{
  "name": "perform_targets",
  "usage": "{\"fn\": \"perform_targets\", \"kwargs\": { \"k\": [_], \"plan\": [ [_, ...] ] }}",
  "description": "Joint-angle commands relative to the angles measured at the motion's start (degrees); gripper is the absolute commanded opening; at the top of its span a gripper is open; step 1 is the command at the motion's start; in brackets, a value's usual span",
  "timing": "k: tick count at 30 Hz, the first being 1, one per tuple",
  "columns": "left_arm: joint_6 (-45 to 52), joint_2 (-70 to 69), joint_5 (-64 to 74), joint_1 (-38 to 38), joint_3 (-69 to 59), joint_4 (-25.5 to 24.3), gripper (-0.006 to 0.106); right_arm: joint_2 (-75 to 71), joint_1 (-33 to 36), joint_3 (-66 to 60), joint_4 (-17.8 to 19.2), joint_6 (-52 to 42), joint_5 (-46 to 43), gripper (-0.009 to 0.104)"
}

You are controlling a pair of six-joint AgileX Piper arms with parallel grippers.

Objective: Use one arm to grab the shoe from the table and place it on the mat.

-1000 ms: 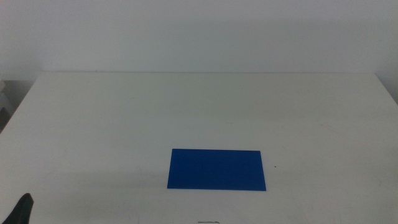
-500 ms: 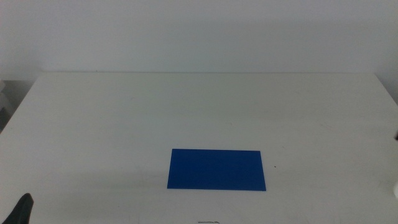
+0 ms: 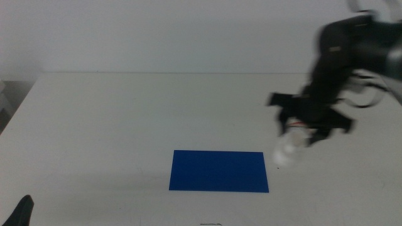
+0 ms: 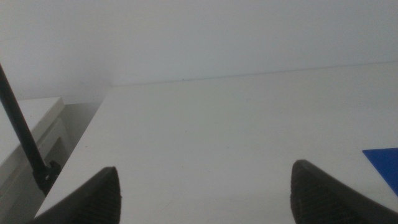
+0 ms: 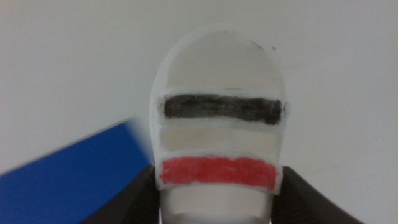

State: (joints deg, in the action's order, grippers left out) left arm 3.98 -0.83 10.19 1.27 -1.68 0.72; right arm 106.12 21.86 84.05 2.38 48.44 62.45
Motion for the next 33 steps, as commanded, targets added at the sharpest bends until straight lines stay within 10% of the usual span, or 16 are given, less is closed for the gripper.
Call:
{"fn": "perform_targets", "kwargs": {
  "k": [1,15,28,33],
  "plan": [
    [-0.84,-1.07,-4.72,0.26,0.19,0.49,0.094,1.46,4.88,6.1,-0.14,2.2,1.3,-0.001],
    [-0.84,-1.07,-4.72,0.26,0.19,0.49,0.094,16.01,15.19,23.57,-0.38,-2.76,6.93,-0.001],
    [-0.84,-1.07,-4.72,0.26,0.19,0.49,0.094,15.95,15.19,23.57,-8.07,-79.88,5.16,-0.001],
    [-0.84,-1.07,-4.72,0.26,0.19,0.49,0.094,15.95,15.19,23.57,-9.54,-94.64,5.82,-0.001]
  ]
}}
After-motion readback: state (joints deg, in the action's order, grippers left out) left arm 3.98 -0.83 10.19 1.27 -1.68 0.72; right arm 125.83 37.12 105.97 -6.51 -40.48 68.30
